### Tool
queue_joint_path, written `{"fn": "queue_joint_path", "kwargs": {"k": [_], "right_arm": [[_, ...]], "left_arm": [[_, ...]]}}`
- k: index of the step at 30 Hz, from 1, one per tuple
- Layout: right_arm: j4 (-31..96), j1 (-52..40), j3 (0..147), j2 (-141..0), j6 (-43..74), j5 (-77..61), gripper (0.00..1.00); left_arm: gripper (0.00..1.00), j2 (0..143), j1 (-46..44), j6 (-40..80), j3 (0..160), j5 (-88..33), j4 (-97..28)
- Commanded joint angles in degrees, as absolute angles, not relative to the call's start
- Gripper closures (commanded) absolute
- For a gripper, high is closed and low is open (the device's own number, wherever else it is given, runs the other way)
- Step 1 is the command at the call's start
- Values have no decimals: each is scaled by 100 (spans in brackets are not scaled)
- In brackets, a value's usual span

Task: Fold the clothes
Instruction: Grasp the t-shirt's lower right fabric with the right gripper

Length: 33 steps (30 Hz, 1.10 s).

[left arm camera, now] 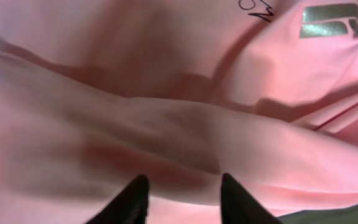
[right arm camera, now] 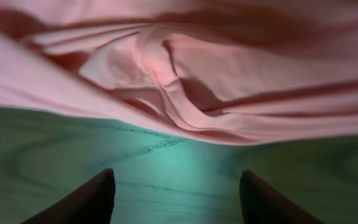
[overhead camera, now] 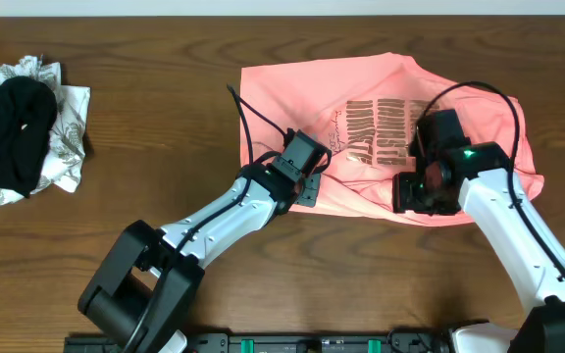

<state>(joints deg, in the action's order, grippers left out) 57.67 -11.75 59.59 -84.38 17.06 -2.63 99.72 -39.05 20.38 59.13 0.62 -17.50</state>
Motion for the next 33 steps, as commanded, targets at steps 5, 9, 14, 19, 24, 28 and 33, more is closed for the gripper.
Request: {"fn": "queue_joint_path", "kwargs": {"k": [5,9,14,19,24,28,33], "right_arm": [[5483,-1415,5424,-8477,4388,-506,63],[5052,-1431,4915,-8477,5625,-626,71],[4600,-1389,4753,-8477,6237,-502,69],[4316,-1389,4753,-8477,6580,-261,64],[4281,-1389,4744,-8477,6851,-150,55],[4281,-1389,4740,-8477,6945,-152,56],[4272,-1389,4650,-8477,7223,-150,63]], "left_arm": [[40,9992,-3892,1997,6023,226,-1765],[37,9992,-3892,1994,6023,226,-1791],[35,9992,-3892,1994,6023,226,-1837],[34,9992,-3892,1997,6023,226,-1850],[33,9992,-3892,1997,6023,226,-1898],[33,9992,-3892,1994,6023,226,-1900],[33,9994,-3892,1994,6023,226,-1898]]}}
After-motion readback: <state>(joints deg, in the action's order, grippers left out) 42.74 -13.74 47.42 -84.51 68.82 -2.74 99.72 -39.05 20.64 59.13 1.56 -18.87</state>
